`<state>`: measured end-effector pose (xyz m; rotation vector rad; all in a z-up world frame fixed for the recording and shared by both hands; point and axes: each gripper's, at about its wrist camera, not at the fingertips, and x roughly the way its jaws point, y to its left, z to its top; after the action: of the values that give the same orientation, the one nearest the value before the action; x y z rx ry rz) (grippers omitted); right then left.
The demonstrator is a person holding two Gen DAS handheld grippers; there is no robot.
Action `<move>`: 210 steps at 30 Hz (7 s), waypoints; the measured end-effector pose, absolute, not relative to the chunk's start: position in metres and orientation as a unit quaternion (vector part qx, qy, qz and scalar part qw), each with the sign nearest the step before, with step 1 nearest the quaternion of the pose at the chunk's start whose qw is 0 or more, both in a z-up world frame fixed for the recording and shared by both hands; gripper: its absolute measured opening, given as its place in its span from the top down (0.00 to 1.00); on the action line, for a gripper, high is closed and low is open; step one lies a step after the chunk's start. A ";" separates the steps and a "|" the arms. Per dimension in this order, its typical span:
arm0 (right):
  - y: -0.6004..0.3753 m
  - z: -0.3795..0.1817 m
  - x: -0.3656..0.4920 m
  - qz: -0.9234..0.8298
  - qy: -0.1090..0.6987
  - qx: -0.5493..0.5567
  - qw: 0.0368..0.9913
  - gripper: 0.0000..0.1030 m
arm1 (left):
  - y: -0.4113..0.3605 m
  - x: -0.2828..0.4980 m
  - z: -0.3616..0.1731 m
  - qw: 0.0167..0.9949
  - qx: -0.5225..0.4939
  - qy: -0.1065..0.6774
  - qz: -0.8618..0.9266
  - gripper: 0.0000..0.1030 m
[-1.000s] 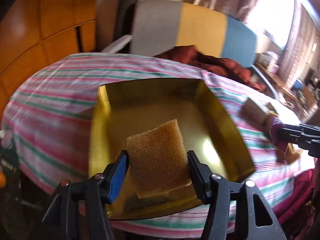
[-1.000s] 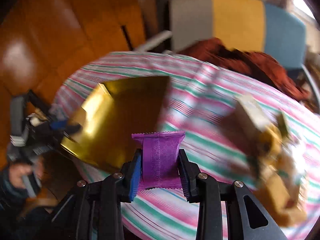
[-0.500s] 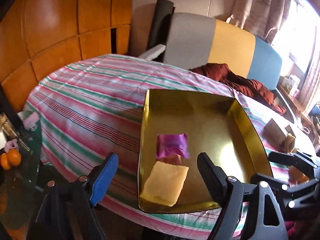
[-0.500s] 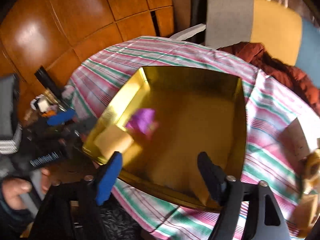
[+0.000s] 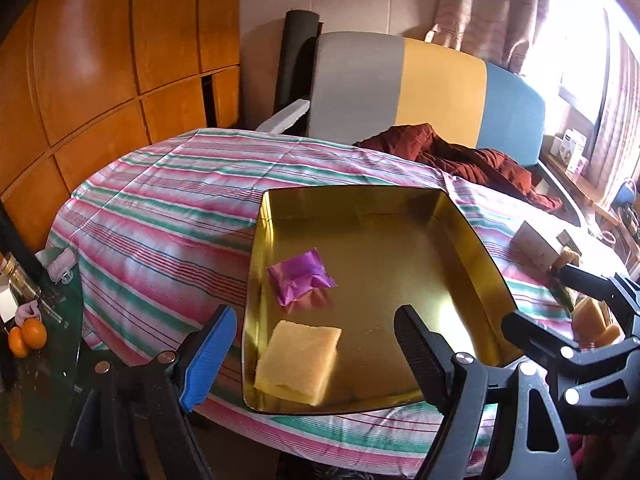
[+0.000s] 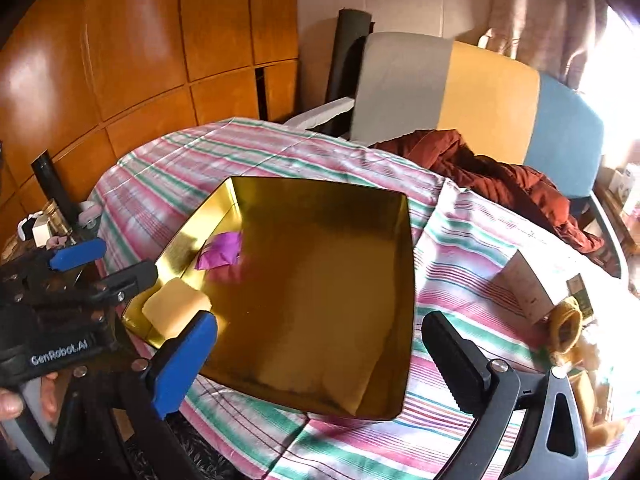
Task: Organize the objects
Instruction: 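Move both grippers back toward the pile of items, then grasp the white box with the left gripper while the right gripper grasps the green box, then carry both boxes to the gold tray and release them inside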
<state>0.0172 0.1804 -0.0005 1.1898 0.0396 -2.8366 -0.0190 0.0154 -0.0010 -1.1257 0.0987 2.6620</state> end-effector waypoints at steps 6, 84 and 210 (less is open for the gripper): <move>0.198 -0.002 0.024 -0.923 -0.004 0.385 0.015 0.00 | 0.032 -0.013 0.000 0.144 -0.384 0.052 0.910 0.20; 0.538 -0.025 0.104 -0.875 -0.246 0.350 -0.228 0.00 | 0.382 -0.136 -0.084 0.342 -0.607 0.059 0.715 0.41; 0.165 -0.022 0.034 -0.939 -0.004 0.343 0.014 0.00 | -0.003 -0.032 -0.002 0.065 -0.362 0.002 0.930 0.42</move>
<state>0.0343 0.1654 -0.0216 1.0688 -0.0113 -2.9253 -0.0321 -0.0034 -0.0016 -1.0928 0.0067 2.8065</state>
